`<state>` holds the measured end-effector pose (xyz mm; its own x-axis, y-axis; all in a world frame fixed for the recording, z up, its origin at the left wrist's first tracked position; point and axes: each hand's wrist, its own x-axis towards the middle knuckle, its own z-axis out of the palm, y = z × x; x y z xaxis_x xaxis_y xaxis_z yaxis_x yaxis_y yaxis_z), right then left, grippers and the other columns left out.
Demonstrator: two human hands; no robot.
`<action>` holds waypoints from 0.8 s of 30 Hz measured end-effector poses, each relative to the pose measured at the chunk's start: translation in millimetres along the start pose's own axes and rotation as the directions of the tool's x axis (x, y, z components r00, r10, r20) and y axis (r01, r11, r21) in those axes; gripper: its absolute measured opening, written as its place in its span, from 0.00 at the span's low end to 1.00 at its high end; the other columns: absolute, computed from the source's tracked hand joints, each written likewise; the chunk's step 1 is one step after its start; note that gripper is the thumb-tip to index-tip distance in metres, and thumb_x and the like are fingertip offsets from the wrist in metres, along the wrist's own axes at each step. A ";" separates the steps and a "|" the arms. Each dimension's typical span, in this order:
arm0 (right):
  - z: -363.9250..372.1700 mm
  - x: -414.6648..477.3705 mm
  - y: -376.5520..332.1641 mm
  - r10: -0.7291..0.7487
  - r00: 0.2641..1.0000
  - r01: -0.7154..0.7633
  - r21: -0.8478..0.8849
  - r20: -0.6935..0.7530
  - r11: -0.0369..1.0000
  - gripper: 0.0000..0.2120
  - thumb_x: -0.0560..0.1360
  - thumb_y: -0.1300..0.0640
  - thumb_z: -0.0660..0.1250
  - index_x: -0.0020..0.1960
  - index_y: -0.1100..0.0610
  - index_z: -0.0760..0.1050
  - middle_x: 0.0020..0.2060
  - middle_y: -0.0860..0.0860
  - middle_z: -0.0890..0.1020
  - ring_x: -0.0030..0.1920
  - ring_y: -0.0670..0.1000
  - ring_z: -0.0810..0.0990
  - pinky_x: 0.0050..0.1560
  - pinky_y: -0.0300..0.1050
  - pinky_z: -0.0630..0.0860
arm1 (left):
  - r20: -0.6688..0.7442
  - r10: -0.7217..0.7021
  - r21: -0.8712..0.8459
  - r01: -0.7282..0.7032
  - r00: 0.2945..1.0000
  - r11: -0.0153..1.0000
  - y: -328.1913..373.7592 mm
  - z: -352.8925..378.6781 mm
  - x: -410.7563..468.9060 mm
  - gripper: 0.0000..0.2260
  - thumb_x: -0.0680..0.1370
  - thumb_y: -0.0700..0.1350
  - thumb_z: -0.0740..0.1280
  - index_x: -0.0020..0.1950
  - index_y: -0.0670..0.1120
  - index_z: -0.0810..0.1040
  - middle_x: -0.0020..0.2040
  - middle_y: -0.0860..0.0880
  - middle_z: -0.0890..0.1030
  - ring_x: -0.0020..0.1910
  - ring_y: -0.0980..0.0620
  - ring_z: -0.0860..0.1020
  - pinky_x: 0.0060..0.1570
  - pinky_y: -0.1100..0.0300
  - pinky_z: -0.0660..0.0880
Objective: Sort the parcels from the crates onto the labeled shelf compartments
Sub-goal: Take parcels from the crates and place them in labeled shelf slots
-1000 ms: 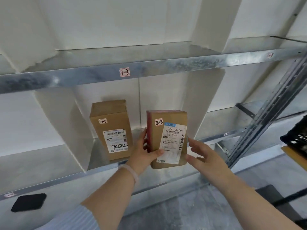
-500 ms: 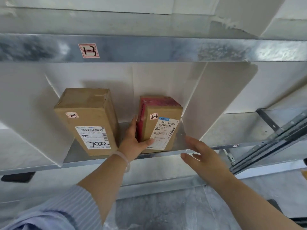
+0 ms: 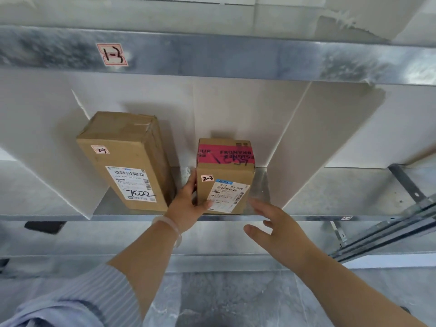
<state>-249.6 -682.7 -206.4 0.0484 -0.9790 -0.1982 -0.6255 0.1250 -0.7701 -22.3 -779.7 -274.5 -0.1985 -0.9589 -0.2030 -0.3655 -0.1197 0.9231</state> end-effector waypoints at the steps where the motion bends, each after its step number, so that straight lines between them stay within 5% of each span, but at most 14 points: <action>1: -0.9 -0.3 -1.1 -0.013 1.000 0.013 -0.014 0.009 1.000 0.26 0.75 0.47 0.69 0.68 0.32 0.65 0.63 0.30 0.69 0.65 0.41 0.71 0.68 0.41 0.69 | -0.012 0.005 0.015 -0.005 1.000 1.000 0.8 0.5 -1.9 0.38 0.76 0.38 0.72 0.80 0.53 0.56 0.67 0.57 0.78 0.68 0.54 0.75 0.65 0.48 0.75; 5: -1.3 -2.9 -9.9 -0.082 0.994 0.088 -0.092 0.070 0.992 0.24 0.75 0.47 0.70 0.64 0.28 0.63 0.60 0.28 0.67 0.59 0.36 0.70 0.63 0.32 0.66 | -0.086 0.029 0.059 -0.024 0.996 0.998 5.8 -0.2 -24.0 0.39 0.77 0.40 0.72 0.79 0.63 0.54 0.69 0.57 0.75 0.71 0.50 0.72 0.67 0.44 0.73; 11: 29.8 4.7 -37.5 -0.304 0.931 0.348 -0.231 0.204 0.909 0.29 0.74 0.43 0.70 0.72 0.40 0.64 0.72 0.40 0.67 0.72 0.43 0.65 0.71 0.40 0.62 | -0.307 0.093 0.369 0.029 0.947 0.929 9.0 -13.5 -95.4 0.32 0.78 0.50 0.71 0.78 0.58 0.59 0.75 0.53 0.68 0.74 0.50 0.67 0.71 0.58 0.64; 16: 67.7 4.4 -92.3 -0.484 0.786 0.601 -0.288 0.385 0.746 0.34 0.75 0.40 0.67 0.76 0.42 0.57 0.75 0.41 0.62 0.73 0.45 0.62 0.70 0.42 0.61 | -0.503 0.150 0.554 0.184 0.851 0.812 1.2 -60.2 -162.6 0.32 0.76 0.57 0.70 0.78 0.53 0.63 0.76 0.51 0.68 0.73 0.47 0.68 0.71 0.51 0.66; 24: 151.9 -36.2 -194.3 -0.620 0.529 0.834 -0.217 0.580 0.508 0.41 0.73 0.37 0.67 0.78 0.42 0.49 0.78 0.43 0.54 0.76 0.47 0.54 0.73 0.43 0.55 | -0.704 0.251 0.613 0.390 0.664 0.687 4.2 -140.5 -296.0 0.32 0.74 0.56 0.73 0.75 0.49 0.69 0.74 0.46 0.71 0.71 0.43 0.71 0.68 0.46 0.70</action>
<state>-11.6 -647.0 -141.7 0.8649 -0.5015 0.0205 -0.4465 -0.7875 -0.4249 162.6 -532.5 -164.6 0.4163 -0.8483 0.3271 -0.8862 -0.2982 0.3545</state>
